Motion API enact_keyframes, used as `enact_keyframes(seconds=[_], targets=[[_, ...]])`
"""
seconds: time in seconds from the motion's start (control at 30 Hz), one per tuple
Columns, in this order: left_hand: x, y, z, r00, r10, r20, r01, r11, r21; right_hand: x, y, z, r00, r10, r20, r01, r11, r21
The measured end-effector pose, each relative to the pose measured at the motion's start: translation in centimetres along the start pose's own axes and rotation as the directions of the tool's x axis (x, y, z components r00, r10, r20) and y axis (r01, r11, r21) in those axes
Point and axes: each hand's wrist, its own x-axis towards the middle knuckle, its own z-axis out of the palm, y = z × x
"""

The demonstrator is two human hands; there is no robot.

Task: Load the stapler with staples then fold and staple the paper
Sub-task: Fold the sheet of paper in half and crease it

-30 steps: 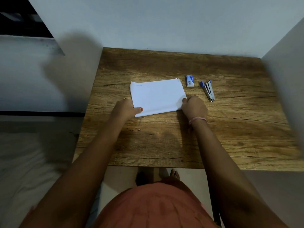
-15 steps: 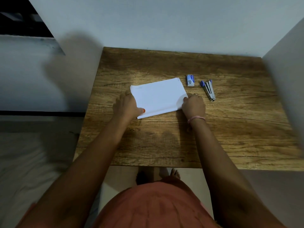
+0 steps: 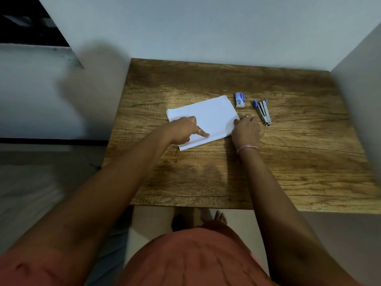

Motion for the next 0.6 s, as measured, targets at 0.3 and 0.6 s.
enact_keyframes(seconds=[0.3, 0.6], targets=[[1.1, 1.2, 0.0, 0.991, 0.083, 0.104, -0.083, 0.997, -0.010, 1.9, 0.6, -0.3, 0.999, -0.004, 0.035, 0.004, 1.000, -0.014], [1.9, 0.5, -0.1, 0.954, 0.050, 0.295, -0.063, 0.997, 0.034, 1.3, 0.8, -0.2, 1.000, -0.029, 0.004, 0.029, 1.000, -0.002]])
